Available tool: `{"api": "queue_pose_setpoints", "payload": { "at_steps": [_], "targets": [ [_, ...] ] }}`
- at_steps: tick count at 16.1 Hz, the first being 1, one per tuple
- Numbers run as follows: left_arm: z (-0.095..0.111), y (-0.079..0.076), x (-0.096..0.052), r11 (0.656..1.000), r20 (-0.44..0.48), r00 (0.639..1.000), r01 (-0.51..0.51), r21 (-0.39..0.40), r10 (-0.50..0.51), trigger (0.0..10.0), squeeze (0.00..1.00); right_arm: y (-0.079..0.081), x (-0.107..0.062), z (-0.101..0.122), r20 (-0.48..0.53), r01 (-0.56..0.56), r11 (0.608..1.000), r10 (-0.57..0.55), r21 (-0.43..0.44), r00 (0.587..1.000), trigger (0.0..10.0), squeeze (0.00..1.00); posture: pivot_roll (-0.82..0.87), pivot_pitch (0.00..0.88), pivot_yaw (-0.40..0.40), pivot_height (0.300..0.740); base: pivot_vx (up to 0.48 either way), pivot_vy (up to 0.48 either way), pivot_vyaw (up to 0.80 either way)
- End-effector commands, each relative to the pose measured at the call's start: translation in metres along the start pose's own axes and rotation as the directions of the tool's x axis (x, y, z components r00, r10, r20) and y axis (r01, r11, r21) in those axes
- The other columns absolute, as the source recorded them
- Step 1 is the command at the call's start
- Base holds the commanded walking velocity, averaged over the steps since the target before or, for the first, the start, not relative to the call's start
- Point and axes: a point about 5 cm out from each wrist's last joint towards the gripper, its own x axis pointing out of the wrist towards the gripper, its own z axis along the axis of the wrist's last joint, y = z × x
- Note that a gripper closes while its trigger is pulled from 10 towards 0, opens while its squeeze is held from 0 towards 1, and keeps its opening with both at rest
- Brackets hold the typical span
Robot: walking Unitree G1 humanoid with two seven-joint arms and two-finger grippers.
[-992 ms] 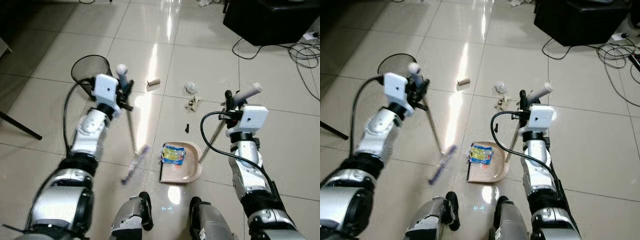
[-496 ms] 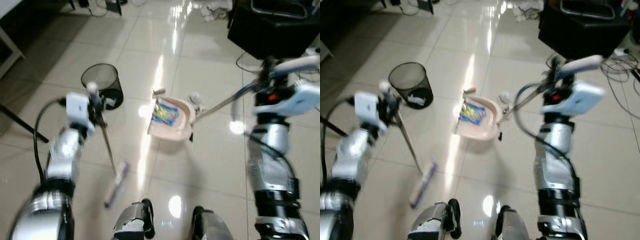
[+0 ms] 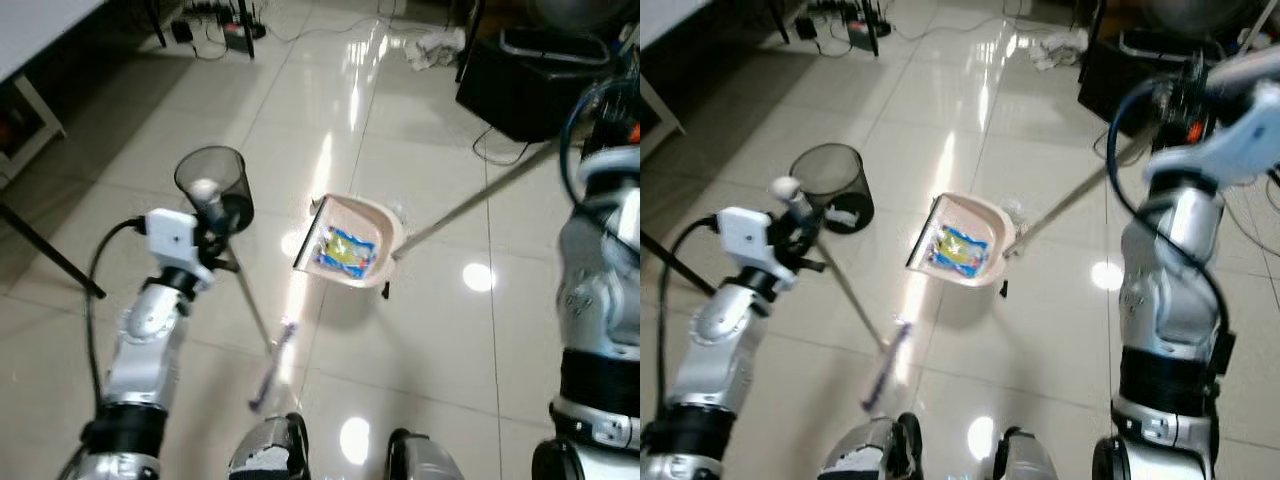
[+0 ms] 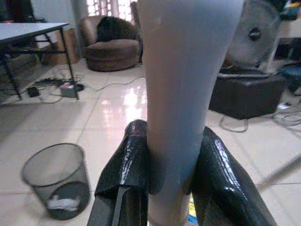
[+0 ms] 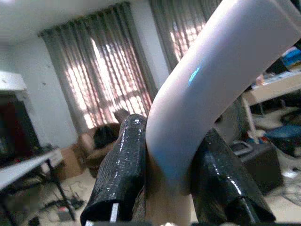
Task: Sweep floor
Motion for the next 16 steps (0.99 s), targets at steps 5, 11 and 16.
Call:
{"api": "queue_pose_setpoints", "payload": {
  "at_steps": [5, 11, 16],
  "targets": [
    [0.012, -0.004, -0.006, 0.999, 0.015, 0.999, -0.032, 0.039, 0.031, 10.0, 0.0, 0.006, 0.006, 0.024, 0.038, 0.023, 0.985, -0.03, 0.17, 0.999, 10.0, 0.0, -0.03, 0.052, 0.066, 0.74, 0.0, 0.0, 0.0],
    [0.015, -0.012, -0.007, 1.0, 0.011, 1.0, -0.013, 0.028, 0.013, 10.0, 0.0, 0.005, 0.022, 0.027, 0.035, 0.024, 0.978, -0.032, 0.207, 0.999, 10.0, 0.0, -0.03, 0.068, 0.06, 0.74, 0.355, 0.0, 0.0],
    [0.012, -0.015, -0.01, 0.999, -0.007, 1.0, -0.03, 0.042, 0.03, 10.0, 0.0, 0.021, 0.026, 0.024, 0.015, -0.052, 0.989, 0.05, 0.137, 0.999, 10.0, 0.0, -0.03, 0.074, 0.047, 0.74, 0.398, 0.0, 0.0]
  ]
}}
